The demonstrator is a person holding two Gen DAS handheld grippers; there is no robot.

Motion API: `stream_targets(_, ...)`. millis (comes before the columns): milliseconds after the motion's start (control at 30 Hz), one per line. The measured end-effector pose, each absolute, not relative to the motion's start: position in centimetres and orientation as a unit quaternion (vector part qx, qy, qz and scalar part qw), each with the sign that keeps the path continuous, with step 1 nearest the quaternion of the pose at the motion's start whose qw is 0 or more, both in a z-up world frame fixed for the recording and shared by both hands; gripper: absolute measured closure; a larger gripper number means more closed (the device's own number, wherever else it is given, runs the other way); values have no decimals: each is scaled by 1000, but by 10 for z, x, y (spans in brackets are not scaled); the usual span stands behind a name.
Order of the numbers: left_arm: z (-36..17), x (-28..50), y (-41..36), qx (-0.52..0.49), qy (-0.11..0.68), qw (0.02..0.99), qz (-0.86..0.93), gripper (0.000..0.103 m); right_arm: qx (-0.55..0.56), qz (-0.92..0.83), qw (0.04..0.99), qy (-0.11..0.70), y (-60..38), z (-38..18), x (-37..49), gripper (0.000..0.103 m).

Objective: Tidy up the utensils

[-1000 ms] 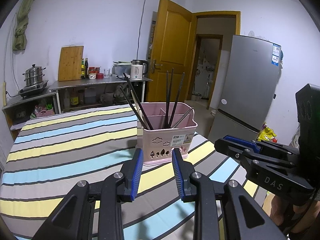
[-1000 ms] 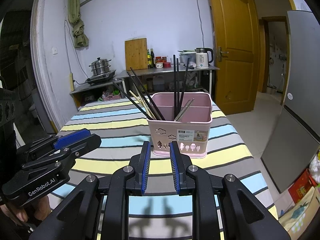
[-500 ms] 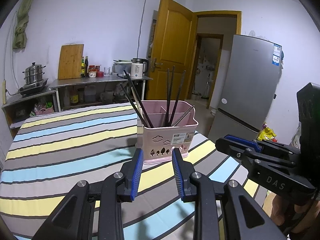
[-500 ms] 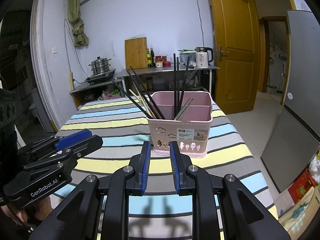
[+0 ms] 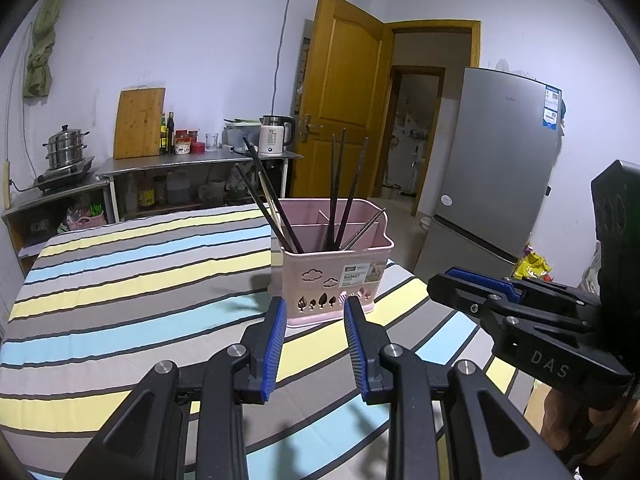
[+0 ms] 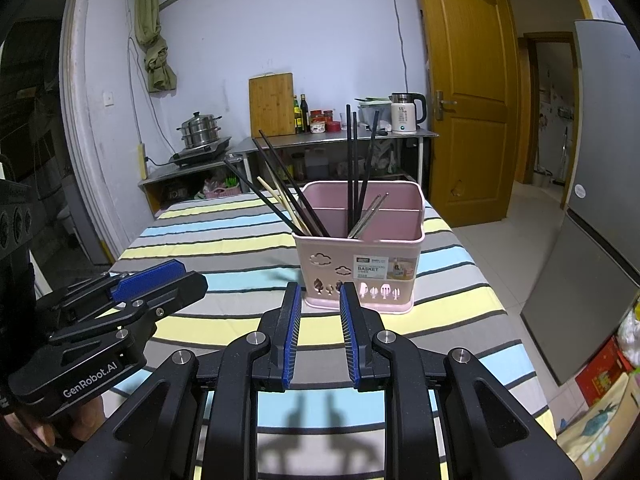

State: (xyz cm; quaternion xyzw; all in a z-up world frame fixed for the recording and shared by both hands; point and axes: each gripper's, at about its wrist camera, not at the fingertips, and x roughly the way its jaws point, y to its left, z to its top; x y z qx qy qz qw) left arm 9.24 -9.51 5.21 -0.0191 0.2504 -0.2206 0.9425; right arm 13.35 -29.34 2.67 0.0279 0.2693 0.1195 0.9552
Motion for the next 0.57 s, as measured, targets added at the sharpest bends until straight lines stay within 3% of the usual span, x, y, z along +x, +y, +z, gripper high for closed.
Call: stream_targets(567,49,91,-97,-17,248,943,-221,74,28,119,955,271,-294,23,134,83)
